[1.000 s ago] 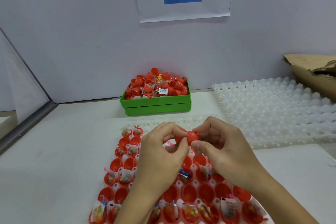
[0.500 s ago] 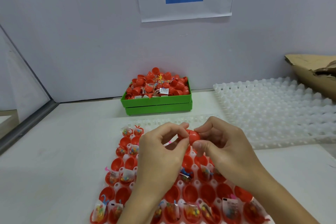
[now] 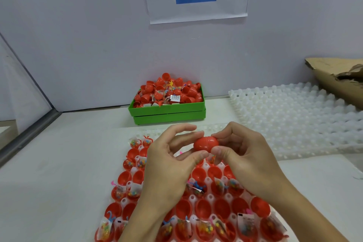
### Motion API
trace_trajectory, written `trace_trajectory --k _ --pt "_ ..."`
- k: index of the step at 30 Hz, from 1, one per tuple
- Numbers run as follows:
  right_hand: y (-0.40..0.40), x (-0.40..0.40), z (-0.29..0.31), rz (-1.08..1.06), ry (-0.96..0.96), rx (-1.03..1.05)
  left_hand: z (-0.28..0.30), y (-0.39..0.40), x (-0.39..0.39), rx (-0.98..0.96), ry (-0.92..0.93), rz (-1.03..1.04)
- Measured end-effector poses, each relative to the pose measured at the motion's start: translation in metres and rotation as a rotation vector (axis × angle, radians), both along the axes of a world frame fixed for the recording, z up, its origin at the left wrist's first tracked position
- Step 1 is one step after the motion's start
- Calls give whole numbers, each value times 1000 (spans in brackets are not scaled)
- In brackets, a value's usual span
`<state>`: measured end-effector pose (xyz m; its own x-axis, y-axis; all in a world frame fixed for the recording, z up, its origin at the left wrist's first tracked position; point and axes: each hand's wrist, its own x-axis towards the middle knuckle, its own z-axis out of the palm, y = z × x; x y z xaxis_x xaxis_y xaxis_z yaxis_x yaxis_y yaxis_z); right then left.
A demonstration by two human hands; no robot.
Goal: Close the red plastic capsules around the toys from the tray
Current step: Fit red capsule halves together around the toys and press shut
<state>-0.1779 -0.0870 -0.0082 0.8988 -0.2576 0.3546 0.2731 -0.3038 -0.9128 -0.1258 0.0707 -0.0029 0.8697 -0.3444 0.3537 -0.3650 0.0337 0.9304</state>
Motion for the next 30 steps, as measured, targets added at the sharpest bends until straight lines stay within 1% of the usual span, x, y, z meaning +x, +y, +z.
trace_trajectory --k 5,8,17,23,26,30 --pt "-1 1 0 45 25 -18 0 1 4 38 64 5" --pt "0 2 0 72 44 -22 -1 1 3 58 72 10" --pt "1 3 -3 29 34 11 -3 -2 2 73 88 55" --pt "0 4 -5 -13 22 -61 -4 -4 -1 60 89 81" --pt "0 4 -5 -15 14 -124 -5 -6 -2 87 64 109" --pt "-1 6 -7 -9 8 -149 -5 -6 -2 129 18 152"
